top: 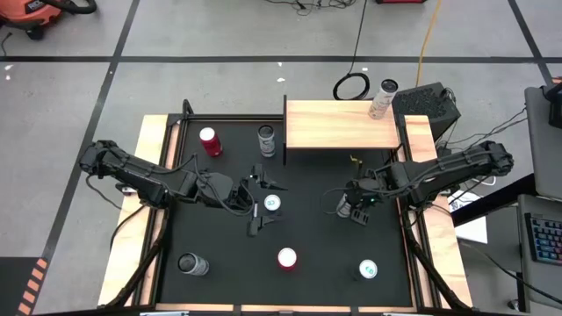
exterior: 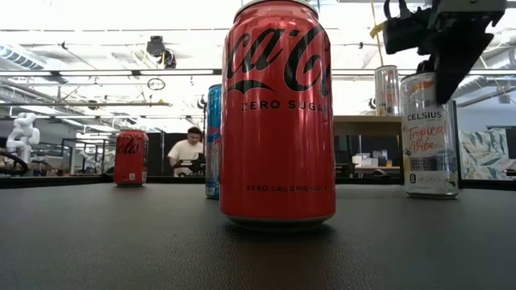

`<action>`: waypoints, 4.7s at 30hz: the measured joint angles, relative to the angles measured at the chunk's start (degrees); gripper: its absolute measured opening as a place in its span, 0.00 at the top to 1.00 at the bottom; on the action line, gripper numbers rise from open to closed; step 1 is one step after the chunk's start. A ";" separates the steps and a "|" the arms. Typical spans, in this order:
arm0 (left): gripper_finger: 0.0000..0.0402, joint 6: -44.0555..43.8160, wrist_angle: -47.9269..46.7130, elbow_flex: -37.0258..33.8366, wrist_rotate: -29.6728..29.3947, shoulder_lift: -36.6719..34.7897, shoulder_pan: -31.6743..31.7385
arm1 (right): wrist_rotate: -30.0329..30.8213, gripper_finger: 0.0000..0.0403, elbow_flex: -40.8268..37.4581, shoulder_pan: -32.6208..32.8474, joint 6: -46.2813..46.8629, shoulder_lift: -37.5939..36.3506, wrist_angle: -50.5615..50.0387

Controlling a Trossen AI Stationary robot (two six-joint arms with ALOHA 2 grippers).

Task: Place canned beverage on shelf
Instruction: Put the white-yellow soda can on the shelf aligned with the other white-yellow soda can

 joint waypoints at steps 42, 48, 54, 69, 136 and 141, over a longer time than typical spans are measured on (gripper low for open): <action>0.08 -0.13 -1.42 0.00 0.02 0.00 0.00 | 4.47 0.28 0.02 0.02 -2.13 -0.02 5.90; 0.08 -0.04 -1.42 0.00 0.02 0.00 0.00 | 4.40 0.42 0.07 0.02 -2.80 -0.07 5.92; 0.08 -0.04 -1.42 0.00 0.02 0.00 0.00 | 2.86 0.45 0.11 -0.02 -3.28 -0.09 5.86; 0.08 -0.46 -0.79 0.00 0.02 0.00 0.00 | -0.15 0.45 2.39 0.02 -1.18 0.06 0.74; 0.08 -0.37 0.50 0.02 0.00 0.01 0.01 | 15.51 0.43 35.97 -42.56 -24.62 -6.32 -25.28; 0.08 -0.35 0.50 0.04 0.00 0.01 0.02 | 8.07 0.43 40.69 -47.78 -27.48 -4.59 -25.01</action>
